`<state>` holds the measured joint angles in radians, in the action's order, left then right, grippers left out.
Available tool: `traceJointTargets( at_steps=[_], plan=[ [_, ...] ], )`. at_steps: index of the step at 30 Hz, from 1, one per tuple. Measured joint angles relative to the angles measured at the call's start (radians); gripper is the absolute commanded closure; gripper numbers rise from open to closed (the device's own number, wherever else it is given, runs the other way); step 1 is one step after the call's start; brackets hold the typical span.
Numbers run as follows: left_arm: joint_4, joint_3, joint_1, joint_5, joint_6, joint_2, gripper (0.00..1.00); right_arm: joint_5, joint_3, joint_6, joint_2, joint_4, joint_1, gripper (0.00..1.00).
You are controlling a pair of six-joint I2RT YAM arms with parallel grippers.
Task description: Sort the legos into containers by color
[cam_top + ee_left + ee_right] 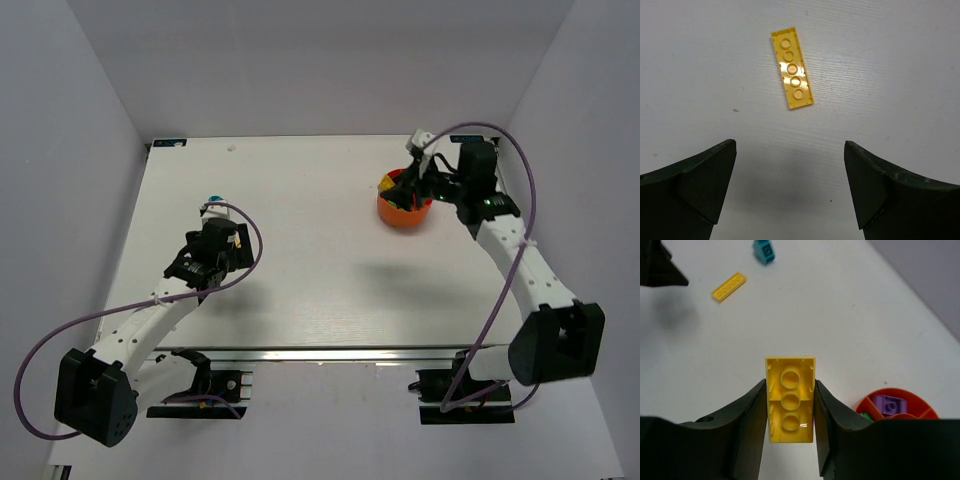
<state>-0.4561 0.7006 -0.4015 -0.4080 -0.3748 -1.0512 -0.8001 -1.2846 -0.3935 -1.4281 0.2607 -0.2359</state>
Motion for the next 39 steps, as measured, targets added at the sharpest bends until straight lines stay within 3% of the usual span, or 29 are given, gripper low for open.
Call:
traceJointTargets(
  at_steps=[4,9,16,25,32,39],
  plan=[
    [-0.001,0.000,0.000,0.000,-0.001,0.001,0.02,0.002,0.323,0.103,0.159,-0.317,0.108,1.00],
    [0.000,0.000,0.000,0.000,-0.001,0.000,0.02,-0.019,0.702,0.271,0.156,-0.769,0.237,1.00],
    [-0.001,0.000,0.000,0.000,0.000,-0.002,0.02,-0.067,0.709,0.552,-0.032,-1.292,0.337,1.00],
    [0.000,0.000,0.000,0.000,0.000,-0.004,0.02,-0.066,0.658,0.699,-0.179,-1.523,0.395,0.98],
    [0.000,0.000,0.000,0.000,0.000,-0.006,0.02,-0.059,0.633,0.772,-0.347,-1.541,0.400,0.95],
    [0.000,0.000,0.000,0.000,0.000,-0.006,0.02,-0.037,0.590,0.805,-0.411,-1.545,0.400,0.93]
  ],
)
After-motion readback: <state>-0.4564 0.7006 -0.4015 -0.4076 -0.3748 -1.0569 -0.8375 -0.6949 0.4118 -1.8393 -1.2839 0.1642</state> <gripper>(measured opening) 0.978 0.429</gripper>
